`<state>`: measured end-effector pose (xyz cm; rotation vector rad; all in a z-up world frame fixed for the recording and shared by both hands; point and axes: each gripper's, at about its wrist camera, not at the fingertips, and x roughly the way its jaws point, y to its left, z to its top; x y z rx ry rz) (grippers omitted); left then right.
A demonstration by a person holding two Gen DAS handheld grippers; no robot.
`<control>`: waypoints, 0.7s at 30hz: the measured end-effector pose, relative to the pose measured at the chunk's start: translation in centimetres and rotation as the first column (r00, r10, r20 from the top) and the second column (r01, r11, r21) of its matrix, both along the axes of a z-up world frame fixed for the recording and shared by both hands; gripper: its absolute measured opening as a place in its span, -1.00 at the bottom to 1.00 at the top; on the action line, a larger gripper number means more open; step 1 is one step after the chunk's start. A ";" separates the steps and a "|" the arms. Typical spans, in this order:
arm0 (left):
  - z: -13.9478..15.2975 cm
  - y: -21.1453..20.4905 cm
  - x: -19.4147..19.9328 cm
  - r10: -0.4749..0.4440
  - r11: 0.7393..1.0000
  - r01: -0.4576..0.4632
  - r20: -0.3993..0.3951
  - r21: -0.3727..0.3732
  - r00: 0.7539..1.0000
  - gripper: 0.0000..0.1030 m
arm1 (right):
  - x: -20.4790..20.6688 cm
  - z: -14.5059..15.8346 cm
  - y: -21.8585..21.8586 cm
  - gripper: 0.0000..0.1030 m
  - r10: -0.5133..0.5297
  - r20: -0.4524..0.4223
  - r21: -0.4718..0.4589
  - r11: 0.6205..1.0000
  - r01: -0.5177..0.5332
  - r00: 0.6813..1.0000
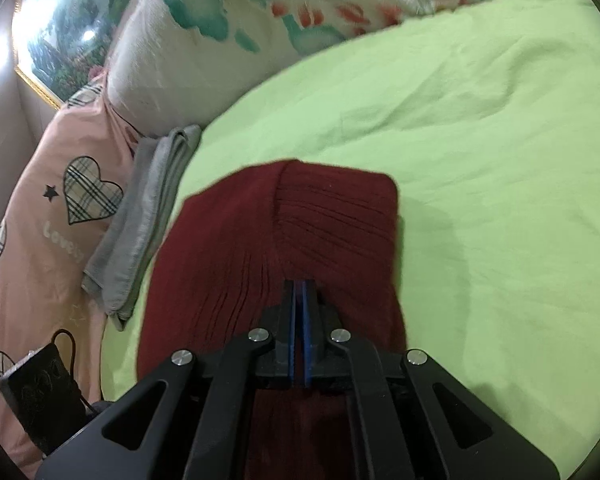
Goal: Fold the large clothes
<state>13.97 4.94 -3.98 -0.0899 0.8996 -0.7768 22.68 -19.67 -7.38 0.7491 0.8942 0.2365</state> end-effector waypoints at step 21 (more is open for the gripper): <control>0.3 1.2 0.2 0.191 0.961 -0.211 0.121 0.179 0.974 -0.57 | -0.8 -1.0 0.5 -1.00 0.005 -0.102 -0.094 0.995 -0.015 0.995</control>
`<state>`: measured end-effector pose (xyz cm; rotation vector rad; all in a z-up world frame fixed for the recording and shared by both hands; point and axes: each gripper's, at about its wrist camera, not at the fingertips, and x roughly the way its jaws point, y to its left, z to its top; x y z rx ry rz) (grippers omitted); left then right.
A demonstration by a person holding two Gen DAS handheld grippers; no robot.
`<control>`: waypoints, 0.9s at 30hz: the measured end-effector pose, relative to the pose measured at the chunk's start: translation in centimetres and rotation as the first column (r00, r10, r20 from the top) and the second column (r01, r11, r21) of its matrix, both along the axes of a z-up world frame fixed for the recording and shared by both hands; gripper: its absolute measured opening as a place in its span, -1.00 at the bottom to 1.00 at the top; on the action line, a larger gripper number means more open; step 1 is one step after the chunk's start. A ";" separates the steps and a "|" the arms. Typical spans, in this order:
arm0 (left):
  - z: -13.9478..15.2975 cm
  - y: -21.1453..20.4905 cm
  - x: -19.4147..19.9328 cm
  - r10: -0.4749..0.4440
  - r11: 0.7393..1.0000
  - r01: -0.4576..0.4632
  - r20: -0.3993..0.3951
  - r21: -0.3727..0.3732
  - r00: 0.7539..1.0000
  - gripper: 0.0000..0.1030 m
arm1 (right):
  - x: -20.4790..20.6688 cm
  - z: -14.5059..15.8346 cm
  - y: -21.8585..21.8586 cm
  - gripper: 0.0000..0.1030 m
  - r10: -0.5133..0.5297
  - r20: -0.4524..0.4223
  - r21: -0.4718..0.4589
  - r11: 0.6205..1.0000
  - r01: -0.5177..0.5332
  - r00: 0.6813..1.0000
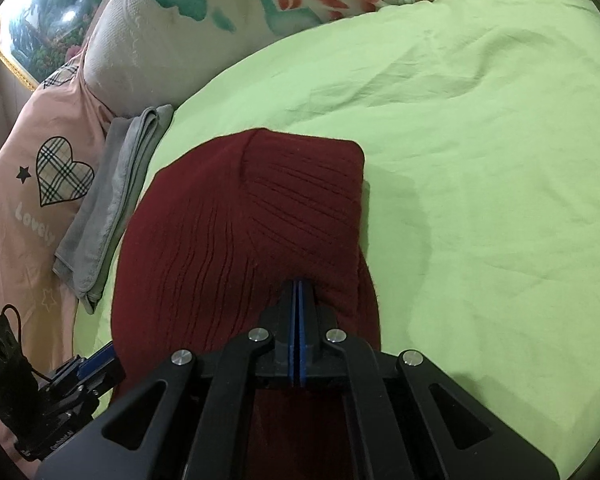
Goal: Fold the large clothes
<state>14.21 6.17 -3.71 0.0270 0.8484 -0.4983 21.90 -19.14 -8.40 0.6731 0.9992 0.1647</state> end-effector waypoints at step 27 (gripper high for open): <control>0.5 -0.7 0.1 0.220 0.945 -0.221 0.031 0.243 0.975 0.16 | -4.3 1.4 2.4 -0.93 0.054 -0.002 -0.109 0.993 -0.053 0.999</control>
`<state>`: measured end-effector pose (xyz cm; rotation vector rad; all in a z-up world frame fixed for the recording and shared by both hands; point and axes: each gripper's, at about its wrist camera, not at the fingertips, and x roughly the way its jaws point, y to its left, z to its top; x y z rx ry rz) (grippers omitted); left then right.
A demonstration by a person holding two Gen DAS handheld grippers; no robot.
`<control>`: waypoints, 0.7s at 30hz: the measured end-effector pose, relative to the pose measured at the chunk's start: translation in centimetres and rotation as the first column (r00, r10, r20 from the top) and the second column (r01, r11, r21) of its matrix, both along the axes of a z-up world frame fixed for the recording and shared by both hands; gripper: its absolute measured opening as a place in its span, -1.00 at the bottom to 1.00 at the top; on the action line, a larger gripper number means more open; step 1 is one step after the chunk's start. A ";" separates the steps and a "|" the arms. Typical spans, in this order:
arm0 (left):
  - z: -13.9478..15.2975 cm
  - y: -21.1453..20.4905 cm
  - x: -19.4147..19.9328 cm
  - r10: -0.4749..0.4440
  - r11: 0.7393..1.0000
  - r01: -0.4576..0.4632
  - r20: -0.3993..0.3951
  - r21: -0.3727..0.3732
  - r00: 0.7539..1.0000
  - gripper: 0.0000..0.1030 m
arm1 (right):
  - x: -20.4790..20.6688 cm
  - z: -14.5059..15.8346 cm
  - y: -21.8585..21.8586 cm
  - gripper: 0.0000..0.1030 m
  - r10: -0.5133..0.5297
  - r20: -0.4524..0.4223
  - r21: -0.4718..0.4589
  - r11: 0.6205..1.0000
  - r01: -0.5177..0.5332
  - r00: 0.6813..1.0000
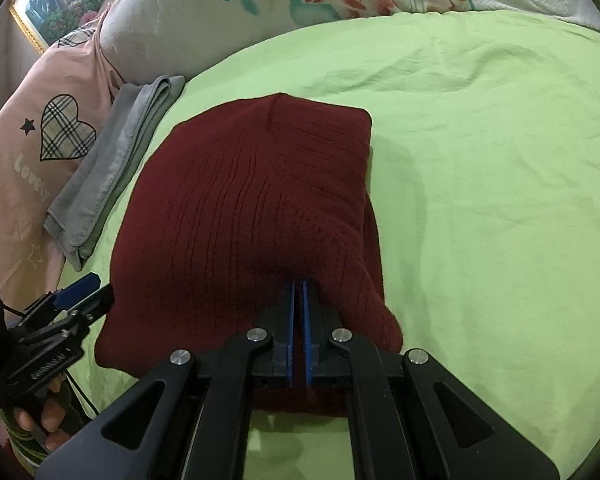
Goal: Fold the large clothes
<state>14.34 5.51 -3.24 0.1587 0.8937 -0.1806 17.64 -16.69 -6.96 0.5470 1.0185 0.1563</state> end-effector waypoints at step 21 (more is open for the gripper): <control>-0.7 6.0 -6.4 0.066 0.995 -0.070 -0.053 -0.075 0.996 0.46 | -7.8 4.5 0.1 0.03 0.005 0.064 -0.011 1.000 -0.004 0.998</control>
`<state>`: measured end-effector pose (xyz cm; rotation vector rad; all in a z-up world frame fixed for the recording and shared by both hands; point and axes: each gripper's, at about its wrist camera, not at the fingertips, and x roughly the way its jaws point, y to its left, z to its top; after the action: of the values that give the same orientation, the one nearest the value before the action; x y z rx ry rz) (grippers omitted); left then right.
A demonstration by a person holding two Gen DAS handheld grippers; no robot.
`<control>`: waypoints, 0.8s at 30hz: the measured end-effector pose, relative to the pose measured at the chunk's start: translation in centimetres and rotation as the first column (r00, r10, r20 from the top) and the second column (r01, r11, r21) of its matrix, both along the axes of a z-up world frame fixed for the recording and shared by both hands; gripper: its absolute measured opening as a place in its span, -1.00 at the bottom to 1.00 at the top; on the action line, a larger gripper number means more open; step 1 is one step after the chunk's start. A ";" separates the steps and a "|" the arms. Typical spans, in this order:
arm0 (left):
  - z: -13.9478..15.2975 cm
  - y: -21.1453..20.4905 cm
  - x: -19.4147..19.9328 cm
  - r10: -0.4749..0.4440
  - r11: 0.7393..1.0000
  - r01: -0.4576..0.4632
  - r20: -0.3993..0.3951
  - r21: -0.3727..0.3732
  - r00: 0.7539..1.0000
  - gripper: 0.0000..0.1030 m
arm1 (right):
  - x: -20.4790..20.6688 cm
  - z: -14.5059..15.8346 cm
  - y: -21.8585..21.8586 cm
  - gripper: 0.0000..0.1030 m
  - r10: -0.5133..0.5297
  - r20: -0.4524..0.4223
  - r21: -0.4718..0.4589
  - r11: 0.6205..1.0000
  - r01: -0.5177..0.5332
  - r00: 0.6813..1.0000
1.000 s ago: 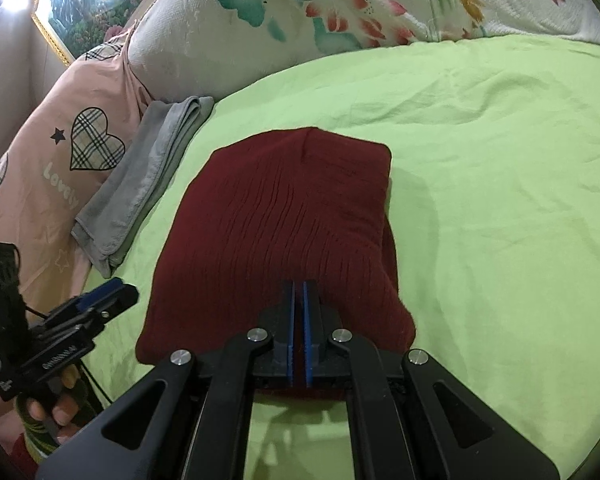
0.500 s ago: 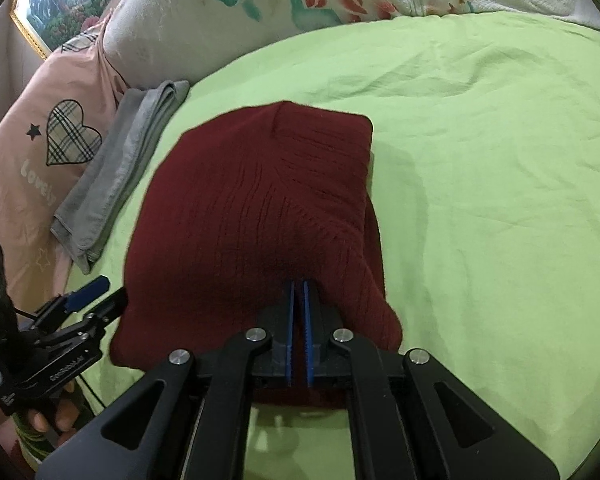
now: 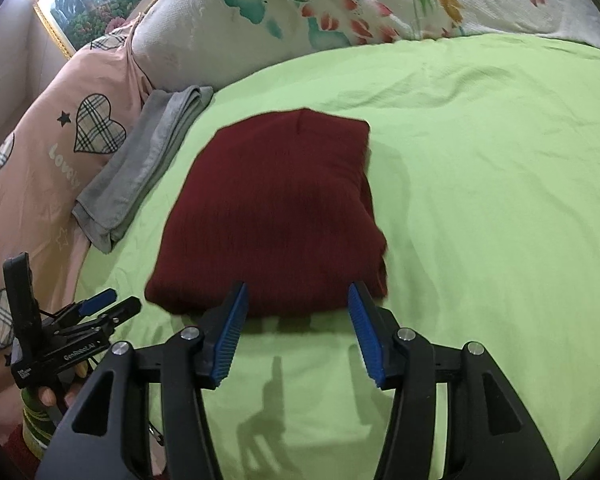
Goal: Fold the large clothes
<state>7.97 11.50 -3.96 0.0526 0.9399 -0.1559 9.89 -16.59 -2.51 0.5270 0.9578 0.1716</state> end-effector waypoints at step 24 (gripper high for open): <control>4.9 -0.1 -8.1 -0.097 0.995 0.093 0.100 0.045 0.990 0.59 | -7.3 4.2 2.5 0.57 0.111 0.035 -0.143 0.984 -0.105 0.993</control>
<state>-0.18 11.39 0.97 0.1409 0.8393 -0.2205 2.55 -14.04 1.74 0.3398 0.9495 0.2101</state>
